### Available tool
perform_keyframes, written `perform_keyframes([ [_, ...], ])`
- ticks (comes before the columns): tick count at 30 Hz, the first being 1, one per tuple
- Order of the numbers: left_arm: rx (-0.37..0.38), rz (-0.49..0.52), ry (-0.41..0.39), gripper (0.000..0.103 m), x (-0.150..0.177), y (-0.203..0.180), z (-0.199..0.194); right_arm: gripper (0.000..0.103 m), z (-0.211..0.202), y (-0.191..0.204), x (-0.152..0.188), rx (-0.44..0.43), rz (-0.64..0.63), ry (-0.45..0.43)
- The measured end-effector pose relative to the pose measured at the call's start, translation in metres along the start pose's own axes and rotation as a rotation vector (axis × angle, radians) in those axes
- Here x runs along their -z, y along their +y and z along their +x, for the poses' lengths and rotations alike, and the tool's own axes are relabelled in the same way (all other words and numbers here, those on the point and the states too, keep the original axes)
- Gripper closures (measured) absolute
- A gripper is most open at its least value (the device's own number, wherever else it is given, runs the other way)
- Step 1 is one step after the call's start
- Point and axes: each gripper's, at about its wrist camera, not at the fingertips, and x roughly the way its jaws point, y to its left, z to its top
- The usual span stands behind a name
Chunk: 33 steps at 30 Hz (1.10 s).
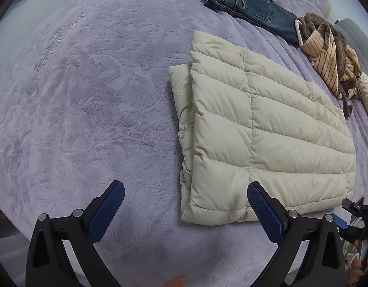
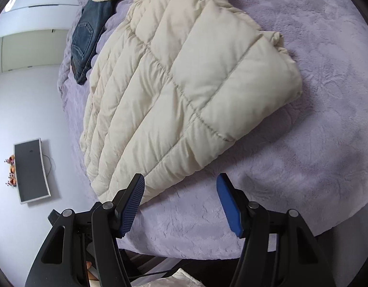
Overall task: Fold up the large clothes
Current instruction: 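Release the bundle with both tools and pull them back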
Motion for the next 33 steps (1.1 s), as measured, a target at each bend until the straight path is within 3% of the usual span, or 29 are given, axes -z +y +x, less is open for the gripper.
perform_keyframes([
  [3,-0.005,0.0,-0.001,0.0,-0.004,0.0,0.001,0.035,0.008,0.02,0.0,0.022,-0.064,0.01],
  [6,0.004,-0.018,0.007,0.0,-0.006,0.007,0.003,0.013,0.0,0.035,0.022,0.041,-0.142,0.011],
  [11,-0.028,-0.026,0.035,0.0,-0.009,0.015,0.013,0.012,-0.007,0.062,0.043,0.082,-0.29,0.011],
  [20,0.033,-0.041,0.061,0.0,-0.017,0.024,0.022,0.012,-0.007,0.098,0.075,0.184,-0.512,0.015],
  [26,0.054,-0.049,0.062,0.0,-0.025,0.032,0.028,0.012,0.006,0.118,0.072,0.282,-0.574,-0.01],
  [33,0.094,-0.055,0.063,0.0,-0.032,0.037,0.034,0.012,0.011,0.132,0.044,0.324,-0.555,-0.054],
])
